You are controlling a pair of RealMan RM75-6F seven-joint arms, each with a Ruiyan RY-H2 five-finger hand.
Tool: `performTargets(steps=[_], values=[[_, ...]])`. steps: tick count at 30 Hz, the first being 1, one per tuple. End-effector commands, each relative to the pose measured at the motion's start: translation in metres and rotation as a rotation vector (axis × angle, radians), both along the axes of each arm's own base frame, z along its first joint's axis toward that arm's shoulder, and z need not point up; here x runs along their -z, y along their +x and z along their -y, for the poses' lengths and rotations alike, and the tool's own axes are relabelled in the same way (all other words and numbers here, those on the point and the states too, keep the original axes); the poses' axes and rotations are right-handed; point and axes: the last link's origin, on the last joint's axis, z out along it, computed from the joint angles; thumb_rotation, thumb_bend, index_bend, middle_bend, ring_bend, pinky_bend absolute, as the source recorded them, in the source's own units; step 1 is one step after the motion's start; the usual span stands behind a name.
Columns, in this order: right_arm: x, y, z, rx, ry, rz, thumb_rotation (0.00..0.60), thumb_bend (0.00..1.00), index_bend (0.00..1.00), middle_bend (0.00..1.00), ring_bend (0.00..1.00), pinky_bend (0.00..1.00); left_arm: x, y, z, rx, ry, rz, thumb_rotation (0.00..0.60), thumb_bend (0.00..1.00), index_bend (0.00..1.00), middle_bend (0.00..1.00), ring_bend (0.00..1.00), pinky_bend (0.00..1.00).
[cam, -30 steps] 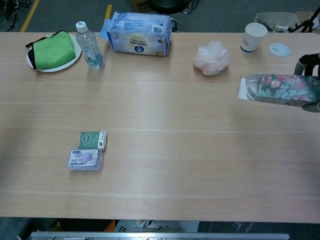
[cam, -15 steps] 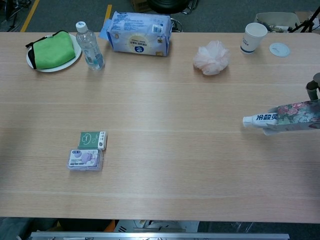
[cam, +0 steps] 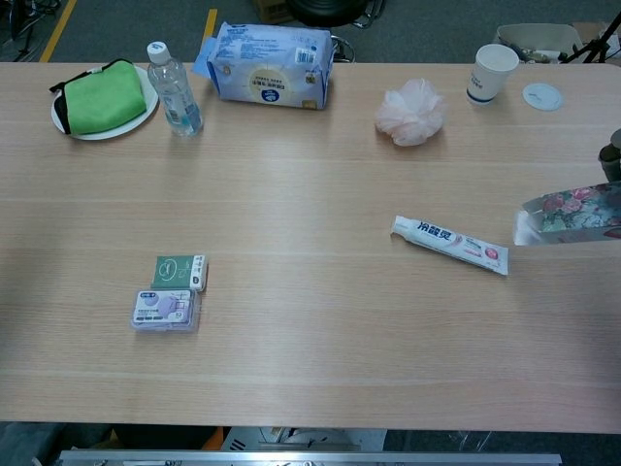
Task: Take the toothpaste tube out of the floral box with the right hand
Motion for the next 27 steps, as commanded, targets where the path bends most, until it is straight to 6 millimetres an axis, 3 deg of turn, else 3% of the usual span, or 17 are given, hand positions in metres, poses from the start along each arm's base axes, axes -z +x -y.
performTargets(steps=[1, 4, 6, 8, 10, 12, 14, 23, 27], values=[[0.000, 0.002, -0.003, -0.056, -0.040, 0.064, 0.600, 0.19, 0.52, 0.57, 0.46, 0.59, 0.000, -0.001, 0.001, -0.001, 0.001, 0.002, 0.600, 0.12, 0.40, 0.36, 0.33, 0.54], [0.006, 0.003, -0.007, -0.121, -0.076, 0.165, 0.600, 0.19, 0.52, 0.57, 0.46, 0.59, 0.000, -0.002, 0.001, -0.004, 0.003, 0.003, 0.600, 0.12, 0.40, 0.36, 0.33, 0.54], [0.010, -0.001, -0.009, -0.153, -0.090, 0.223, 0.600, 0.15, 0.49, 0.51, 0.41, 0.56, 0.000, -0.002, 0.001, -0.005, 0.002, 0.003, 0.600, 0.12, 0.40, 0.36, 0.33, 0.54], [0.015, -0.005, -0.012, -0.188, -0.091, 0.276, 0.600, 0.05, 0.31, 0.35, 0.26, 0.45, 0.000, -0.002, 0.002, -0.005, 0.003, 0.003, 0.600, 0.12, 0.40, 0.36, 0.33, 0.54], [0.019, -0.010, -0.014, -0.208, -0.088, 0.328, 0.600, 0.00, 0.12, 0.21, 0.15, 0.36, 0.000, -0.002, 0.002, -0.005, 0.005, 0.004, 0.600, 0.12, 0.40, 0.36, 0.33, 0.54], [0.021, -0.012, -0.015, -0.214, -0.080, 0.377, 0.600, 0.00, 0.03, 0.09, 0.07, 0.31, -0.001, -0.002, 0.001, -0.004, 0.008, 0.005, 0.600, 0.12, 0.40, 0.36, 0.33, 0.54], [0.022, -0.013, -0.015, -0.227, -0.079, 0.441, 0.600, 0.00, 0.00, 0.00, 0.01, 0.27, -0.001, -0.002, 0.001, -0.002, 0.014, 0.007, 0.600, 0.12, 0.40, 0.36, 0.33, 0.54], [0.010, -0.019, -0.025, -0.361, -0.203, 0.722, 0.600, 0.00, 0.00, 0.00, 0.00, 0.26, -0.005, 0.006, -0.004, 0.033, 0.069, 0.027, 0.600, 0.12, 0.40, 0.35, 0.33, 0.54], [0.002, -0.029, -0.038, -0.457, -0.274, 0.758, 0.600, 0.00, 0.00, 0.08, 0.02, 0.26, -0.006, 0.011, -0.006, 0.047, 0.085, 0.029, 0.600, 0.12, 0.40, 0.35, 0.33, 0.54]])
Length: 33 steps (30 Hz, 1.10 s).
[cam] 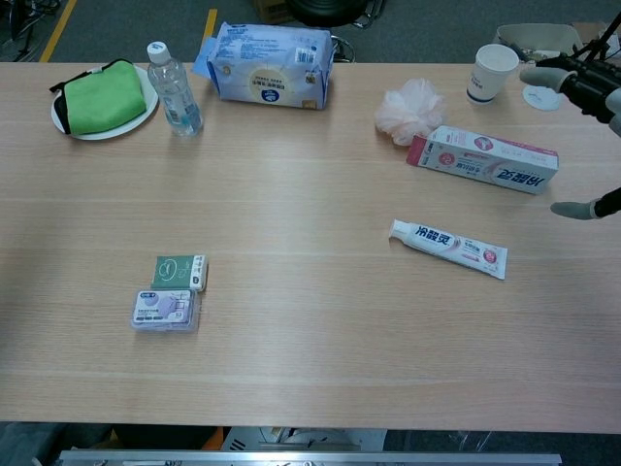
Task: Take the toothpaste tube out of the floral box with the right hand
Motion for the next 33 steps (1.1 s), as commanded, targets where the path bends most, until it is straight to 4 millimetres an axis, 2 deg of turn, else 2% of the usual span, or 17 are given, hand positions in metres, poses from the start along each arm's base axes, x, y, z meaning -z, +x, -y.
performTargets(steps=[1, 9, 19, 27, 33], values=[[-0.008, -0.016, -0.019, -0.072, -0.106, 0.073, 0.600, 0.00, 0.00, 0.10, 0.03, 0.26, 0.000, 0.003, -0.001, 0.009, 0.004, 0.000, 0.600, 0.12, 0.40, 0.35, 0.33, 0.54], [-0.017, -0.038, -0.053, -0.099, -0.179, 0.121, 0.600, 0.00, 0.08, 0.16, 0.07, 0.26, 0.003, 0.009, 0.000, 0.021, -0.004, -0.008, 0.600, 0.12, 0.40, 0.34, 0.33, 0.54], [-0.028, -0.064, -0.083, 0.006, -0.224, 0.134, 0.600, 0.00, 0.09, 0.17, 0.08, 0.26, 0.001, 0.016, 0.004, 0.041, 0.006, -0.016, 0.600, 0.12, 0.40, 0.34, 0.33, 0.54], [-0.038, -0.090, -0.092, 0.138, -0.244, -0.006, 0.600, 0.00, 0.10, 0.18, 0.08, 0.26, 0.000, 0.017, 0.006, 0.048, 0.014, -0.017, 0.600, 0.12, 0.40, 0.34, 0.33, 0.54], [-0.040, -0.095, -0.094, 0.179, -0.237, -0.033, 0.600, 0.00, 0.13, 0.18, 0.08, 0.26, 0.003, 0.019, 0.004, 0.056, 0.021, -0.018, 0.600, 0.12, 0.40, 0.34, 0.33, 0.54]])
